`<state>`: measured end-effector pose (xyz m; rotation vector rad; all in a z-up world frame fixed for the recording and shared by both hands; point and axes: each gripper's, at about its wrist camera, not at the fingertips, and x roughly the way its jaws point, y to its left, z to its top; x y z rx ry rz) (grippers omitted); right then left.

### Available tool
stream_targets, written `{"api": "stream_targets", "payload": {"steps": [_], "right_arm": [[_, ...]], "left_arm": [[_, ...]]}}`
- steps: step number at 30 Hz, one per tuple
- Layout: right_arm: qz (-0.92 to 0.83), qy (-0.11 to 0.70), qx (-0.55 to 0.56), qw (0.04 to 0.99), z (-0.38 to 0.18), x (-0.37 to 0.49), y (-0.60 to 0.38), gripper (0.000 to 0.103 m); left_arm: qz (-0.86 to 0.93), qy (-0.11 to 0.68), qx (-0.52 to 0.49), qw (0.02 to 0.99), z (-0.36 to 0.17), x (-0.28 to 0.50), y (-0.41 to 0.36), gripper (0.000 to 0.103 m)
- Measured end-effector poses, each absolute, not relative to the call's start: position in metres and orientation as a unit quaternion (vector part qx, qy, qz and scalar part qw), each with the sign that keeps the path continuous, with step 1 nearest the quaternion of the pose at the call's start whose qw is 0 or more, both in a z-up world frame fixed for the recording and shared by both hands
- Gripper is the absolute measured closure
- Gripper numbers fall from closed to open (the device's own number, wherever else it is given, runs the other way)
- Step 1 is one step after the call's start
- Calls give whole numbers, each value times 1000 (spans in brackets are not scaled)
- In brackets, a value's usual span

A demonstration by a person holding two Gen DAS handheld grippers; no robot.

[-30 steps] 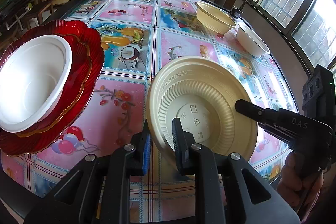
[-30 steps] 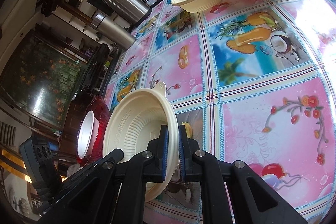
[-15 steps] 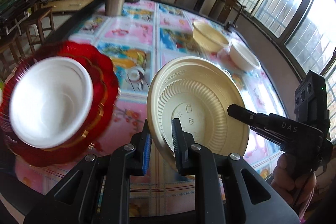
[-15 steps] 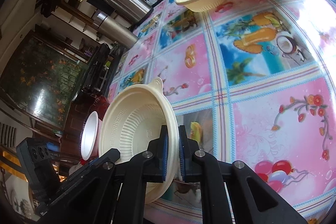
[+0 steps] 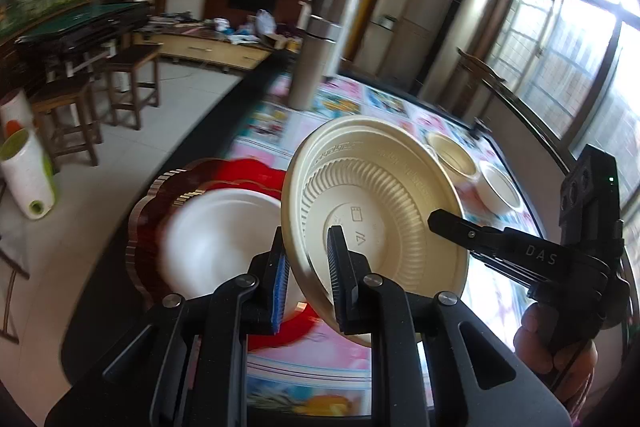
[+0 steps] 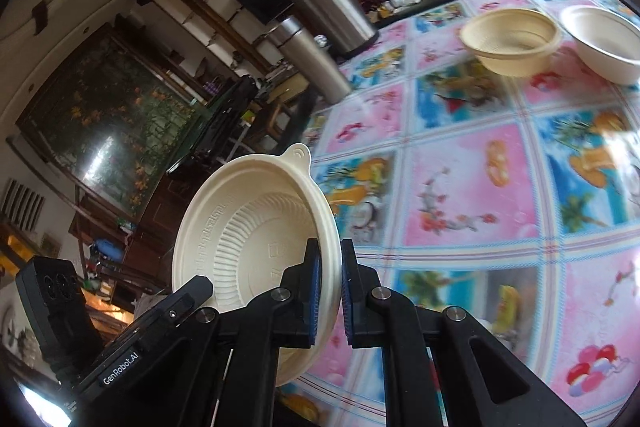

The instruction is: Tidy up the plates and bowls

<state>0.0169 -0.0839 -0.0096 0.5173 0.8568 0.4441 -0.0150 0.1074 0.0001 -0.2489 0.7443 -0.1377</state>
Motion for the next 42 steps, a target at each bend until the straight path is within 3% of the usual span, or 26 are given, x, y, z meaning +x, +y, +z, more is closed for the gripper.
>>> {"api": "stream_targets", "payload": {"steps": [13, 26, 42], "right_arm": [[260, 409, 184, 855, 0, 41, 23, 94], [230, 441, 159, 853, -38, 59, 43, 93], [202, 395, 72, 893, -48, 52, 61, 89]], "left_arm": [[23, 393, -137, 909, -32, 4, 158, 87], [40, 431, -130, 892, -56, 22, 163, 87], [70, 429, -83, 897, -60, 25, 155, 86]]}}
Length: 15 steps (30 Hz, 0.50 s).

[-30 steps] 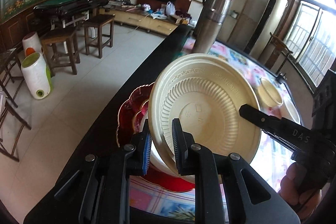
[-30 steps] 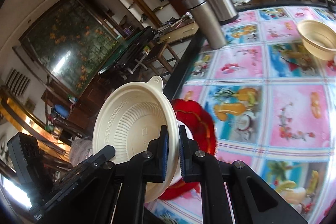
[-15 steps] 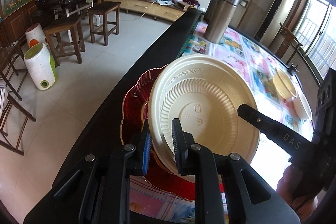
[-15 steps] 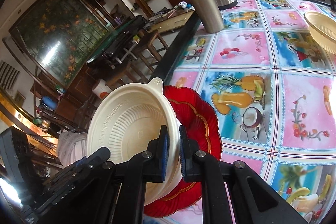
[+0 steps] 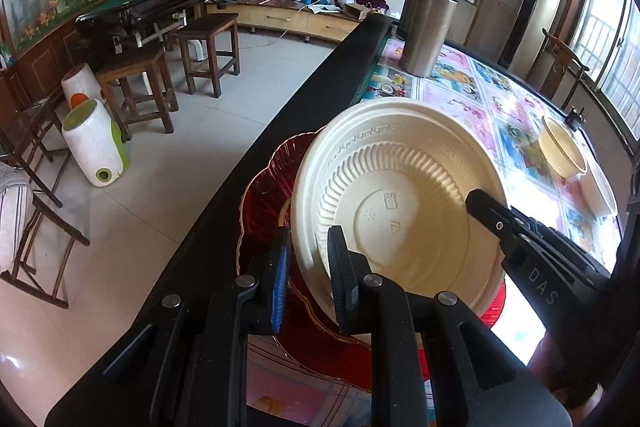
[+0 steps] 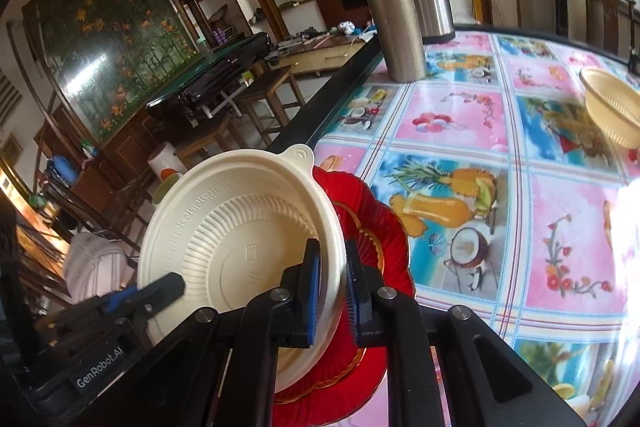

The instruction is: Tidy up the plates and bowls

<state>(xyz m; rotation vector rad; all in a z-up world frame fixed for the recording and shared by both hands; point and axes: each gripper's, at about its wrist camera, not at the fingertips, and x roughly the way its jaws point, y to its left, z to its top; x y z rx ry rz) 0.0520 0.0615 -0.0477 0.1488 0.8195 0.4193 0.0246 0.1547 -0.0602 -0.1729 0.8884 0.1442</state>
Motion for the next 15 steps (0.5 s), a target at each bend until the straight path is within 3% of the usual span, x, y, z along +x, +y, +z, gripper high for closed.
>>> {"api": "stream_targets", "payload": {"steps": [9, 11, 15], "right_arm": [[188, 342, 26, 920, -42, 42, 64, 85], [188, 334, 28, 923, -39, 41, 61, 84], [191, 332, 38, 923, -38, 41, 55, 80]], "left_arm": [[111, 409, -57, 904, -51, 21, 156, 73], [119, 406, -53, 905, -49, 20, 157, 64], [133, 398, -46, 906, -45, 17, 159, 58]]}}
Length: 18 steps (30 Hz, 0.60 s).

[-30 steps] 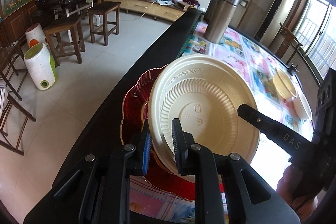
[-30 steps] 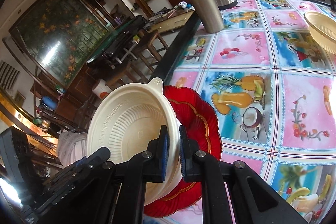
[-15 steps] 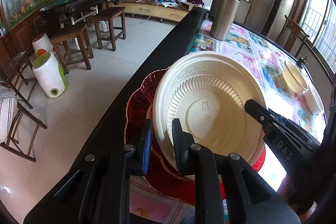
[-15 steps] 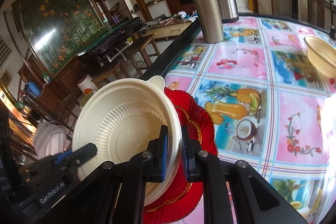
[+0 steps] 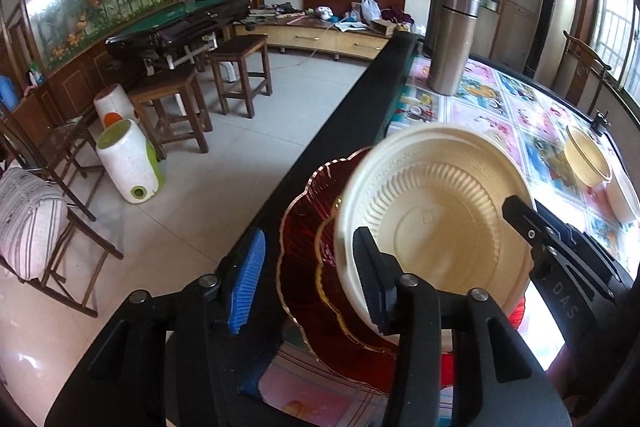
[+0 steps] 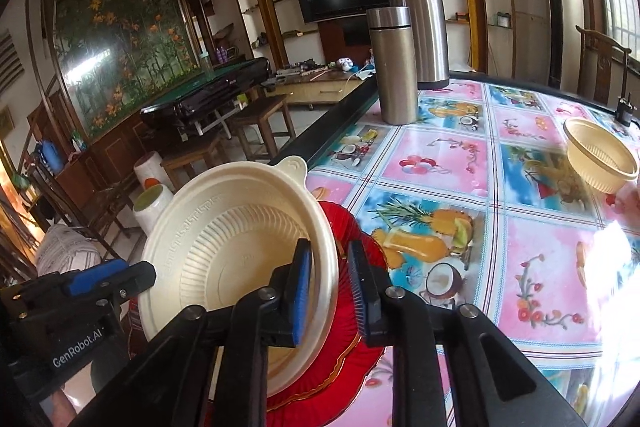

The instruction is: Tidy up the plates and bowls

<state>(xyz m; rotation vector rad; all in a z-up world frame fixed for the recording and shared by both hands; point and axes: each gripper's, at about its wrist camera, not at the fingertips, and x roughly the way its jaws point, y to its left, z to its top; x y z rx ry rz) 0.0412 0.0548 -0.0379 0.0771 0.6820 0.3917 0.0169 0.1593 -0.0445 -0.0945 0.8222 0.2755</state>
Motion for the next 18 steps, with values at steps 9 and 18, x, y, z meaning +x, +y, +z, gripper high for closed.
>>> {"api": "stream_targets", "payload": {"steps": [9, 18], "right_arm": [[201, 319, 67, 924, -31, 38, 38, 71], [182, 305, 119, 927, -21, 43, -5, 65]], "left_arm": [[166, 377, -44, 910, -31, 10, 165, 58], [165, 356, -25, 920, -13, 5, 142, 51]]}}
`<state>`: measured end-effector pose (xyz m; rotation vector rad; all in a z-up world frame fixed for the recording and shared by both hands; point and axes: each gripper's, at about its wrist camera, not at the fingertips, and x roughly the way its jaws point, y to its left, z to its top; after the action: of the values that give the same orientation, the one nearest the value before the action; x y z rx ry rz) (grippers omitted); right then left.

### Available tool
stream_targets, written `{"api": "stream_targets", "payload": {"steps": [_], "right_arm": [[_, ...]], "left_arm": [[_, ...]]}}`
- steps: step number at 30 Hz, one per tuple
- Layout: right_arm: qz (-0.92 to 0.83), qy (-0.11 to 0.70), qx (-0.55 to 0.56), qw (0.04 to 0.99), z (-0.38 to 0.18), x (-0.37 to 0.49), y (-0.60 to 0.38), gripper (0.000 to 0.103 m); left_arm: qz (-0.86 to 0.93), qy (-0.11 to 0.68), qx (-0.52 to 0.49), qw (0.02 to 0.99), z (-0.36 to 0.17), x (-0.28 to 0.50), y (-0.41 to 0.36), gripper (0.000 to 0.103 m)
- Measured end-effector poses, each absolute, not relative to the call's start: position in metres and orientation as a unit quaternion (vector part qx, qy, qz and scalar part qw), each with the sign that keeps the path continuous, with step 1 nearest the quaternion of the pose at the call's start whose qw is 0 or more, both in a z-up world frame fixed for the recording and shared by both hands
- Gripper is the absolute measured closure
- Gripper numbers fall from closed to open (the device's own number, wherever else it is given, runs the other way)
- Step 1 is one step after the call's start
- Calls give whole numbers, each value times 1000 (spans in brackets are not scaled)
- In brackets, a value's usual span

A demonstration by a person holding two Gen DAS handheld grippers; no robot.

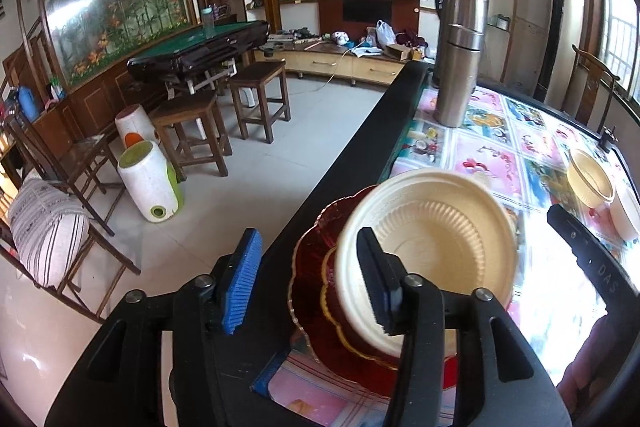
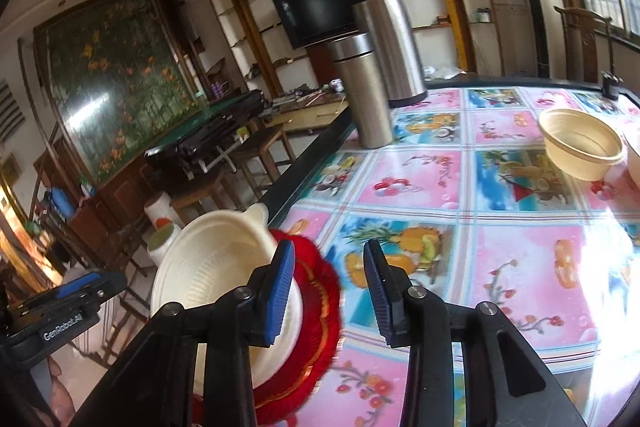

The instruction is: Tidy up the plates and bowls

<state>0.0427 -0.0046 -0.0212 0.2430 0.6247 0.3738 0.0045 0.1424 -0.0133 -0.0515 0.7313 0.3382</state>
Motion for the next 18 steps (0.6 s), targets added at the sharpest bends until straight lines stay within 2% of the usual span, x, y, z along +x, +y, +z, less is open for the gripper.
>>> {"api": "stream_targets", "payload": {"steps": [1, 12, 18], "right_arm": [[180, 306, 124, 927, -21, 44, -9, 65], [144, 299, 187, 925, -12, 50, -77, 63], [118, 290, 220, 924, -7, 48, -118, 62]], "left_arm": [[164, 354, -20, 921, -11, 4, 138, 47], [135, 346, 34, 928, 1, 4, 84, 46], [118, 343, 73, 929, 2, 4, 49, 42]]}}
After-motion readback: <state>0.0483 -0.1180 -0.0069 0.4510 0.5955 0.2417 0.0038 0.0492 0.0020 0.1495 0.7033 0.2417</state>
